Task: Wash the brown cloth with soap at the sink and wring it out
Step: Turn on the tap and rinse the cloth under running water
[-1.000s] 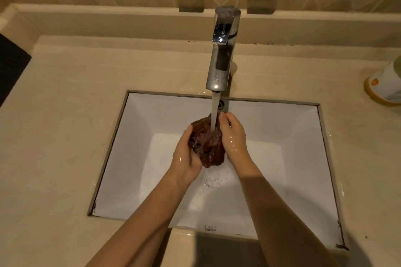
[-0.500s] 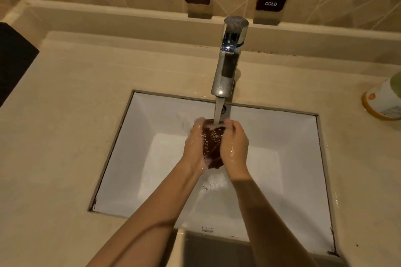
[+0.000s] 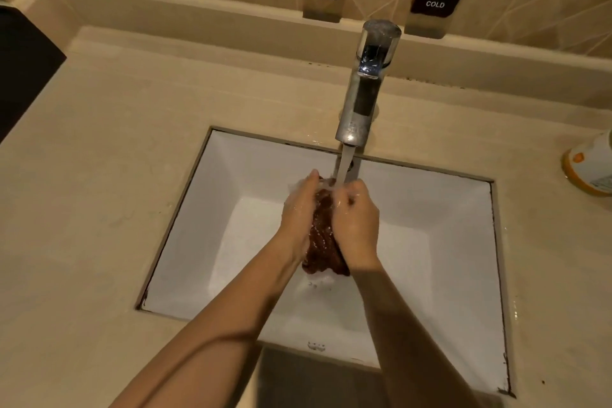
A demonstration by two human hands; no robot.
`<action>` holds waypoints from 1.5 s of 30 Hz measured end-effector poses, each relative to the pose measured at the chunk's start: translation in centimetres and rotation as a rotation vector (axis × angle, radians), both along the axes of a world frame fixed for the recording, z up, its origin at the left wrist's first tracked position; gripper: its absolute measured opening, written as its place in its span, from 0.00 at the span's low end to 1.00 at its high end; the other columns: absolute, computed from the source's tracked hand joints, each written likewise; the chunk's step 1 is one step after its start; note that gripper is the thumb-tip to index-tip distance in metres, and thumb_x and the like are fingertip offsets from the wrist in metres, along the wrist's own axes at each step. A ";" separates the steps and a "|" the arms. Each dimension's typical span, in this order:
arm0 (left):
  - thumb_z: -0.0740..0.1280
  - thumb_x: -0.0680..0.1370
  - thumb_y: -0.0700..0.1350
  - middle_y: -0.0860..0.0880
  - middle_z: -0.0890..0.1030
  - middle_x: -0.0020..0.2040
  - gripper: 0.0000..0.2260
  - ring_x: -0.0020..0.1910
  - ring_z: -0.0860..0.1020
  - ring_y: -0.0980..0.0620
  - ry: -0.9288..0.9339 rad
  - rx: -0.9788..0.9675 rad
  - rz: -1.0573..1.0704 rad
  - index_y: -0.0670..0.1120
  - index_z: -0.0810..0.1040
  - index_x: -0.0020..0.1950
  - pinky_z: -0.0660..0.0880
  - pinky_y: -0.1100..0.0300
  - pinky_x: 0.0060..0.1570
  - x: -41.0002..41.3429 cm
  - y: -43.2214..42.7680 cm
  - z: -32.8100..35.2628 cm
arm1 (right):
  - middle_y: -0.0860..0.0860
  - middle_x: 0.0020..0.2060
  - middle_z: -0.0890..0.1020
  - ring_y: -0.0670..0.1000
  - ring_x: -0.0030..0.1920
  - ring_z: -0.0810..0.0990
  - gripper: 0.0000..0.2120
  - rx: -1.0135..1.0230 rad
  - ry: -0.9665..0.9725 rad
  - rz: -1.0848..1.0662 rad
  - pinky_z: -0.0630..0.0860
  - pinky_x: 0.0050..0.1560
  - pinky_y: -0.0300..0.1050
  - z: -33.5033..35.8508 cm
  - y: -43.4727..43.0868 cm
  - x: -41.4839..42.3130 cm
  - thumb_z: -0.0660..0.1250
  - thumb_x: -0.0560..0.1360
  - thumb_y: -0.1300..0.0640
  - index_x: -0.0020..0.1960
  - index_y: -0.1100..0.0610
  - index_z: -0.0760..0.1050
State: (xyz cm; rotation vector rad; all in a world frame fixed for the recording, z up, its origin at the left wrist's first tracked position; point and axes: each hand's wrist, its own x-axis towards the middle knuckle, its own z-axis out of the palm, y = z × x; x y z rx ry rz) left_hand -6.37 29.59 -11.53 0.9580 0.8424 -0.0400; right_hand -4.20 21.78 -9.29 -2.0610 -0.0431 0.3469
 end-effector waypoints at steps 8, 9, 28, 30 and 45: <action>0.61 0.77 0.61 0.44 0.84 0.44 0.21 0.46 0.81 0.46 0.058 0.160 0.067 0.45 0.80 0.47 0.78 0.52 0.51 0.9 0.7 0.8 | 0.50 0.52 0.74 0.49 0.51 0.77 0.19 -0.150 -0.012 0.253 0.76 0.52 0.47 -0.5 0.3 -0.6 0.54 0.76 0.39 0.59 0.49 0.68; 0.60 0.78 0.60 0.44 0.84 0.41 0.20 0.44 0.82 0.47 0.057 0.111 0.051 0.46 0.81 0.43 0.78 0.53 0.49 0.9 0.4 1.0 | 0.49 0.52 0.75 0.48 0.50 0.77 0.20 -0.177 -0.032 0.189 0.77 0.50 0.46 -0.6 0.6 -0.8 0.56 0.75 0.37 0.58 0.49 0.69; 0.56 0.81 0.56 0.46 0.84 0.48 0.17 0.49 0.82 0.51 0.019 0.339 -0.170 0.49 0.81 0.50 0.78 0.57 0.51 1.3 0.3 1.6 | 0.51 0.39 0.78 0.51 0.42 0.77 0.14 0.021 0.102 -0.111 0.73 0.43 0.44 -0.8 0.4 2.2 0.54 0.79 0.49 0.46 0.56 0.73; 0.55 0.77 0.65 0.43 0.84 0.51 0.25 0.53 0.81 0.46 0.028 0.244 -0.181 0.47 0.81 0.54 0.76 0.50 0.57 1.2 0.6 1.5 | 0.50 0.45 0.79 0.49 0.47 0.78 0.15 0.109 0.140 -0.067 0.75 0.50 0.44 -0.1 0.4 0.7 0.52 0.79 0.44 0.51 0.52 0.72; 0.77 0.63 0.55 0.40 0.83 0.54 0.31 0.53 0.82 0.45 -0.045 0.008 -0.184 0.44 0.76 0.61 0.79 0.51 0.54 0.8 0.5 1.4 | 0.51 0.57 0.77 0.53 0.58 0.75 0.15 0.370 0.615 -0.048 0.74 0.59 0.52 1.7 -2.1 1.7 0.57 0.77 0.42 0.60 0.45 0.72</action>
